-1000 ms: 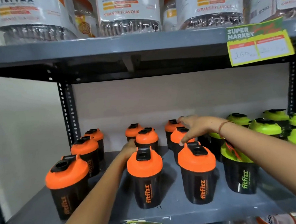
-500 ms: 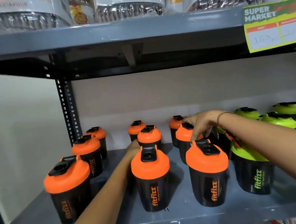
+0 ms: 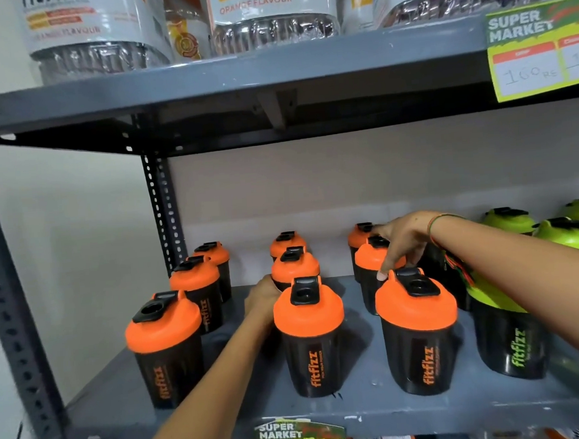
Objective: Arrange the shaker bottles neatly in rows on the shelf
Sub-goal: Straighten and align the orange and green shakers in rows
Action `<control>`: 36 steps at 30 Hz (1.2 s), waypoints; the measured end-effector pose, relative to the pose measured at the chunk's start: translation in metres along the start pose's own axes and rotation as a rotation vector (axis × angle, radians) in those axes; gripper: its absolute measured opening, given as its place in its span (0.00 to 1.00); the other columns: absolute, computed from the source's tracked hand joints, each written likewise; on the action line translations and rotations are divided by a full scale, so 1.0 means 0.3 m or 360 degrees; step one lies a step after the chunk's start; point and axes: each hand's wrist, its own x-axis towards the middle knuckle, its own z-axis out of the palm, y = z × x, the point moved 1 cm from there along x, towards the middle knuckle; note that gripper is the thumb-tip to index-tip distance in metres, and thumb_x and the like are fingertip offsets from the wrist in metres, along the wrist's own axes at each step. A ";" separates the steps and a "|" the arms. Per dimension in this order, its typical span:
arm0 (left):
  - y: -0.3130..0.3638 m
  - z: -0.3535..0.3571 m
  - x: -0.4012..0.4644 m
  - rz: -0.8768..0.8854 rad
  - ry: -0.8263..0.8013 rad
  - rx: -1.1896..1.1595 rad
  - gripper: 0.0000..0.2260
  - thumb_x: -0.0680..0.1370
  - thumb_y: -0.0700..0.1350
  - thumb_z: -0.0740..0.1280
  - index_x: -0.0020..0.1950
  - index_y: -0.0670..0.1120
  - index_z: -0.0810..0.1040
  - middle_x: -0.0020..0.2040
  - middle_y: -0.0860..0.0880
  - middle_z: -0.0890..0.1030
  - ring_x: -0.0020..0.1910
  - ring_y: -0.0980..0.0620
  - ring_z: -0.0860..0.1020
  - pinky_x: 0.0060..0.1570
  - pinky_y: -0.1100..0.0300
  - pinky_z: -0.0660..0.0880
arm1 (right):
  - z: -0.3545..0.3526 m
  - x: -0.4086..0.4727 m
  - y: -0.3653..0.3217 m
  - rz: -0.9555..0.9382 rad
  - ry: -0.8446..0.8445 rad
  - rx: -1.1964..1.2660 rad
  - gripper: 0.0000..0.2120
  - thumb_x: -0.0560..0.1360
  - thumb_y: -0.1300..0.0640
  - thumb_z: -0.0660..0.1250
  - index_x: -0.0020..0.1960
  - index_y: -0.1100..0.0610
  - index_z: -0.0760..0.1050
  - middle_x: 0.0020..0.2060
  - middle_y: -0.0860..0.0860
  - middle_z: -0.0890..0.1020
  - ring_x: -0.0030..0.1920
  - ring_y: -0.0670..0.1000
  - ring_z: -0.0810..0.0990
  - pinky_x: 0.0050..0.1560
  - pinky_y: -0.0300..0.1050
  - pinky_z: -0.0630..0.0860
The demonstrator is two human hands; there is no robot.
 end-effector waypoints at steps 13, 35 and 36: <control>-0.025 0.006 -0.021 0.0066 0.0125 0.0185 0.06 0.77 0.50 0.59 0.41 0.52 0.69 0.52 0.42 0.79 0.50 0.43 0.76 0.52 0.50 0.75 | 0.012 -0.011 -0.006 -0.0006 -0.0040 0.0033 0.53 0.66 0.49 0.79 0.80 0.49 0.49 0.75 0.57 0.64 0.65 0.59 0.76 0.60 0.54 0.78; -0.132 0.002 -0.462 0.0266 -0.0127 -0.0031 0.47 0.49 0.63 0.81 0.64 0.55 0.69 0.57 0.56 0.81 0.56 0.55 0.79 0.60 0.50 0.76 | 0.603 -0.601 0.073 -0.0569 0.1231 0.1506 0.53 0.61 0.34 0.71 0.78 0.37 0.46 0.78 0.41 0.56 0.77 0.42 0.56 0.75 0.49 0.58; -0.130 -0.004 -0.458 0.0255 -0.0155 -0.0006 0.45 0.49 0.61 0.82 0.63 0.53 0.70 0.56 0.54 0.81 0.55 0.53 0.80 0.60 0.49 0.76 | 0.629 -0.582 0.080 -0.0500 0.1167 0.1533 0.54 0.61 0.35 0.72 0.78 0.40 0.45 0.78 0.45 0.57 0.77 0.45 0.57 0.76 0.51 0.58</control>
